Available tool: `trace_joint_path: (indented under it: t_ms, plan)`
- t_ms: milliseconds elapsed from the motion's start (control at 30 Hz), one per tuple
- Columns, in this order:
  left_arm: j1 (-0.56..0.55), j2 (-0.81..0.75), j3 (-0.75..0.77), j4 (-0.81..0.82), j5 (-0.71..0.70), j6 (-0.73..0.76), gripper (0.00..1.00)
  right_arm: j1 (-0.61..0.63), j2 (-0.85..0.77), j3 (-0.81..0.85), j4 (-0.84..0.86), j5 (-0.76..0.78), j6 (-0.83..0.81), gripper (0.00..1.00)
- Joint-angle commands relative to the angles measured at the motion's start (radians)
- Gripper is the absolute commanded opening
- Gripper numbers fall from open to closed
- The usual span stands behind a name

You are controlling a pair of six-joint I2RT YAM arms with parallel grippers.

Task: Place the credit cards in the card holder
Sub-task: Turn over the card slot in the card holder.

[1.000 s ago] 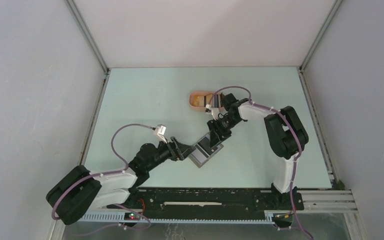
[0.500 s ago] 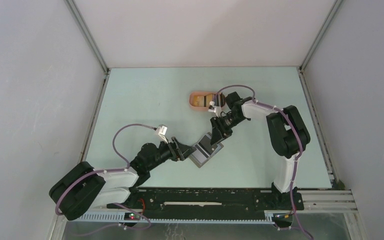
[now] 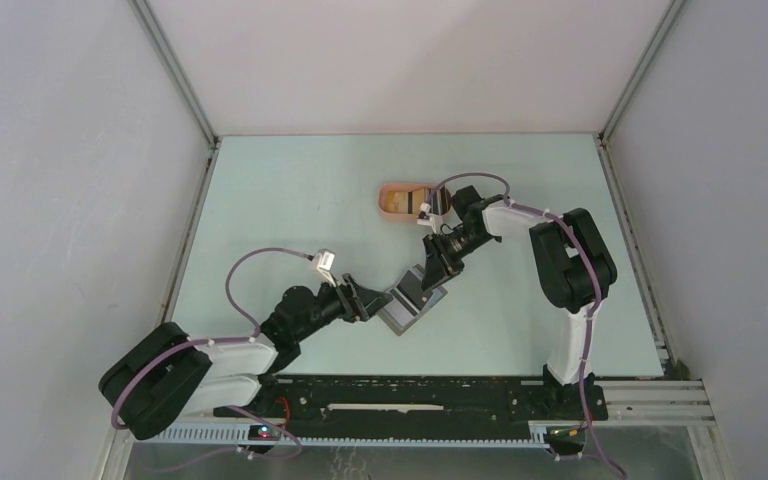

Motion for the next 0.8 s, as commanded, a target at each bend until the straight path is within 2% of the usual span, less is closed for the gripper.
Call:
trace_joint_path:
  t_ms: [0, 767]
  plan:
    - [-0.003, 0.006, 0.039, 0.04, 0.013, -0.001, 0.76, -0.011, 0.007, 0.034, -0.006, -0.043, 0.013, 0.36]
    - [-0.004, 0.027, 0.027, 0.064, 0.011, -0.009, 0.76, -0.015, 0.014, 0.032, -0.012, -0.096, 0.009, 0.23]
